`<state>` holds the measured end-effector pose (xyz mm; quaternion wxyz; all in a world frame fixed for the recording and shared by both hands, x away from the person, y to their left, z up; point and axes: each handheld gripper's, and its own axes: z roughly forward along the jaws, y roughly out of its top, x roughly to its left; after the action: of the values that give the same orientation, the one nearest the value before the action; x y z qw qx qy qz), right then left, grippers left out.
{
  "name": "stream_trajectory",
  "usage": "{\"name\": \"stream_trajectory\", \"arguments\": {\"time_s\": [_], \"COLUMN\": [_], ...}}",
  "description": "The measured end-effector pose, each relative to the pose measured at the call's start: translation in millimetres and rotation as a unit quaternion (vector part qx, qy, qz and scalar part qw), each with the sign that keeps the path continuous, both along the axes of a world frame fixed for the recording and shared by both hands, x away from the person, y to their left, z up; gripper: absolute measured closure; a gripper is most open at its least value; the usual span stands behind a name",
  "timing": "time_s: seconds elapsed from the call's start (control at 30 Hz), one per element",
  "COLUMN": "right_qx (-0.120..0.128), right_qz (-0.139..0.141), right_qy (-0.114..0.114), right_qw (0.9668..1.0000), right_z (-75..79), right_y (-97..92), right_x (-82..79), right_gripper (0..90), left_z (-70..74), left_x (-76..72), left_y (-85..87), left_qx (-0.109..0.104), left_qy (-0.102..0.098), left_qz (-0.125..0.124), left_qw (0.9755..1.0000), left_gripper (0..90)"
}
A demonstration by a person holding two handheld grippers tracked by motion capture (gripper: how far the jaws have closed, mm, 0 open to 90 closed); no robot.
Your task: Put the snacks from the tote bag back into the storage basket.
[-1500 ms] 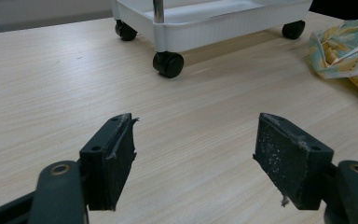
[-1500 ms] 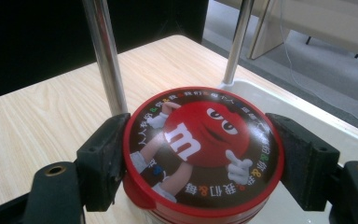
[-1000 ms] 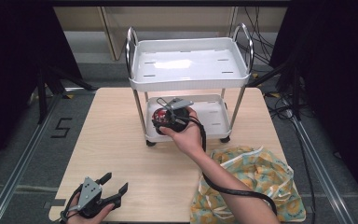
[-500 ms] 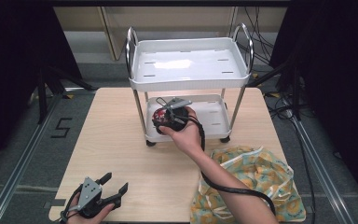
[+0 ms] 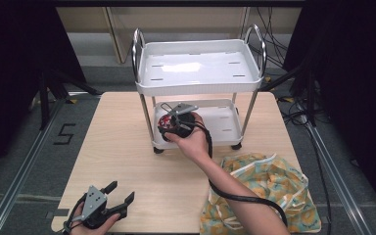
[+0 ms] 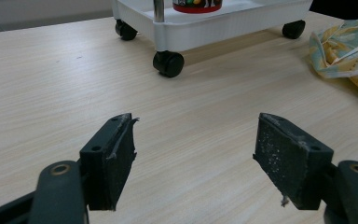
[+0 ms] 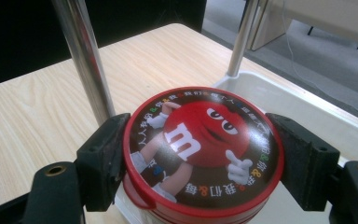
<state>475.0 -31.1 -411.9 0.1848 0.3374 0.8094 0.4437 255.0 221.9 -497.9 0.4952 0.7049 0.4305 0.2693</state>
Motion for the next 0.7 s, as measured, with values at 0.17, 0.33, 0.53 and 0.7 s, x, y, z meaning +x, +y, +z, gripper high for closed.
{"name": "stream_trajectory", "arguments": {"time_s": [0.17, 0.33, 0.53, 0.7], "right_qx": [-0.003, -0.006, -0.007, -0.01], "right_qz": [0.006, 0.006, -0.001, 0.007], "right_qy": [-0.003, -0.003, 0.001, 0.008], "right_qw": [1.0, 1.0, 1.0, 0.9999], "right_z": [-3.7, -5.0, -8.9, -11.5], "right_y": [2.8, 5.1, 7.0, 6.2], "right_x": [6.3, 7.5, 9.4, 10.5], "right_gripper": [26.8, 26.8, 26.8, 26.8], "left_z": [-0.2, -0.1, -0.1, -0.2], "left_x": [0.3, 0.1, 0.2, 0.4], "left_y": [0.1, 0.1, 0.1, 0.2], "left_qx": [-0.001, -0.001, -0.001, -0.001], "left_qy": [0.0, 0.0, 0.0, 0.0], "left_qz": [0.0, 0.0, -0.001, 0.0], "left_qw": [1.0, 1.0, 1.0, 1.0], "left_gripper": [27.9, 28.0, 27.9, 27.9]}}
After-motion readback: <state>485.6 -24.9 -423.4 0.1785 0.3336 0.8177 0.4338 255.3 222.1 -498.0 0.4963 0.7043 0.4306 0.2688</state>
